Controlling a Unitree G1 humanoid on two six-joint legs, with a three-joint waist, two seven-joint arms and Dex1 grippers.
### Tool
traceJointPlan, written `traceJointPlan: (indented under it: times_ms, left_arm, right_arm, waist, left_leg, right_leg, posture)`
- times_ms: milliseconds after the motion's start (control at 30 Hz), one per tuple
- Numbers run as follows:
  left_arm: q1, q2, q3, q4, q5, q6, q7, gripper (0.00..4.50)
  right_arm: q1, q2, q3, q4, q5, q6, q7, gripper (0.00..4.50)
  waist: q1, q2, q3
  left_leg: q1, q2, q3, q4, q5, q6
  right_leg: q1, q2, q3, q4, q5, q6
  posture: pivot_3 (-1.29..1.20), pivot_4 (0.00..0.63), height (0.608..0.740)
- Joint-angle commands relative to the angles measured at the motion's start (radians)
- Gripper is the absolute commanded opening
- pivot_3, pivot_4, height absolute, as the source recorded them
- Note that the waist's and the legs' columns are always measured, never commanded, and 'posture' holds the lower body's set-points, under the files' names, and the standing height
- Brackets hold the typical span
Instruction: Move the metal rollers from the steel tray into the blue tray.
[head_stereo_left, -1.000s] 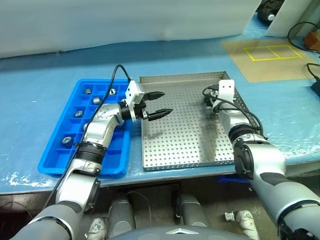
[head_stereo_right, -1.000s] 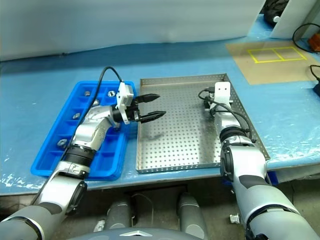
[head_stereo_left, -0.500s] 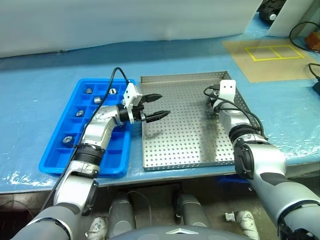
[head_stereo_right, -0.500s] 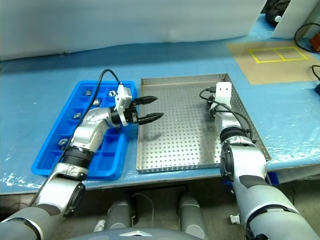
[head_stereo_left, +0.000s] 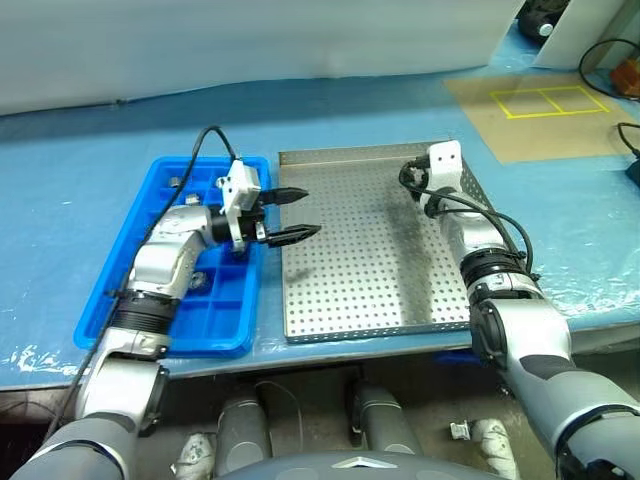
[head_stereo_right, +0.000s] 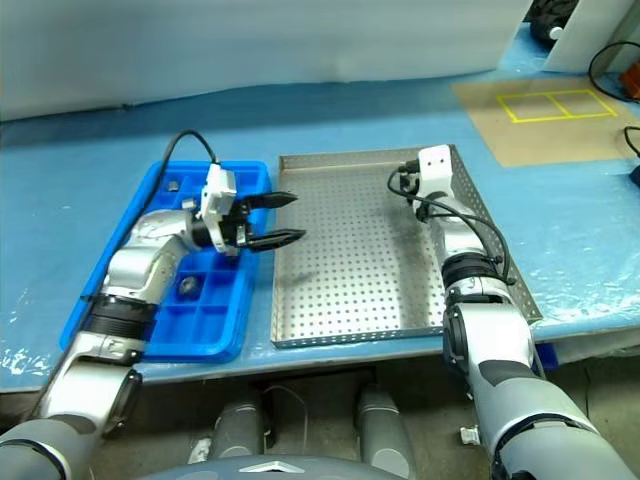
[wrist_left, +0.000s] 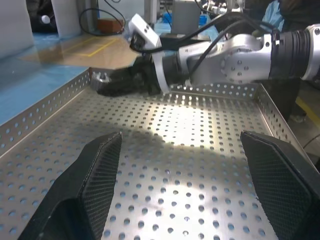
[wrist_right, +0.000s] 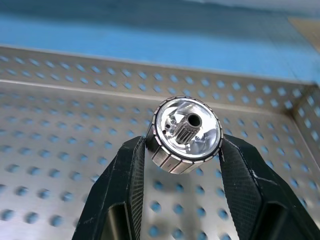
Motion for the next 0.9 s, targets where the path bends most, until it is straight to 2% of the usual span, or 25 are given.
traceJointPlan:
  times_ms: [33, 233, 367, 633, 900]
  left_arm:
    - [0.009, 0.050, 0.035, -0.058, -0.028, 0.013, -0.032, 4.02]
    - [0.082, 0.190, 0.079, -0.144, -0.055, 0.056, -0.084, 4.02]
    - [0.150, 0.259, 0.127, -0.259, -0.100, 0.121, -0.067, 4.02]
    - [0.320, 0.357, 0.259, -0.483, -0.225, 0.263, -0.012, 4.02]
    - [0.598, 0.377, 0.442, -0.751, -0.325, 0.362, 0.117, 4.02]
  right_arm:
    - [0.037, -0.006, 0.031, -0.203, 0.022, 0.063, 0.078, 1.81]
    - [0.125, -0.026, 0.139, -0.558, 0.086, 0.210, 0.337, 1.81]
    - [0.134, -0.051, 0.203, -0.674, 0.140, 0.282, 0.514, 1.81]
    - [0.093, -0.095, 0.332, -0.672, 0.192, 0.309, 0.843, 1.81]
    - [0.029, 0.009, 0.397, -0.547, 0.175, 0.235, 0.943, 1.81]
  waist:
    - [0.002, 0.000, 0.000]
    - [0.001, 0.000, 0.001]
    - [0.005, 0.000, 0.001]
    - [0.035, 0.000, 0.001]
    - [0.063, -0.001, 0.001]
  left_leg:
    - [0.000, 0.000, 0.000, 0.000, 0.000, 0.000]
    - [0.001, 0.000, 0.000, -0.002, 0.001, -0.001]
    - [0.002, 0.001, 0.000, -0.009, 0.003, -0.004]
    - [0.003, 0.001, 0.000, -0.014, 0.003, -0.005]
    - [0.004, 0.001, -0.001, -0.015, 0.004, -0.006]
  right_leg:
    - [0.000, 0.000, 0.000, 0.000, 0.000, 0.000]
    - [0.000, 0.000, 0.000, -0.001, 0.000, 0.000]
    - [0.000, 0.000, 0.000, -0.002, 0.000, 0.000]
    - [0.000, 0.000, -0.001, -0.005, -0.001, -0.001]
    - [0.000, 0.000, -0.002, -0.004, -0.001, -0.001]
  posture:
    - [-0.26, 0.150, 0.740]
    - [-0.21, 0.150, 0.740]
    - [-0.14, 0.150, 0.740]
    - [0.03, 0.150, 0.740]
    - [0.22, 0.150, 0.740]
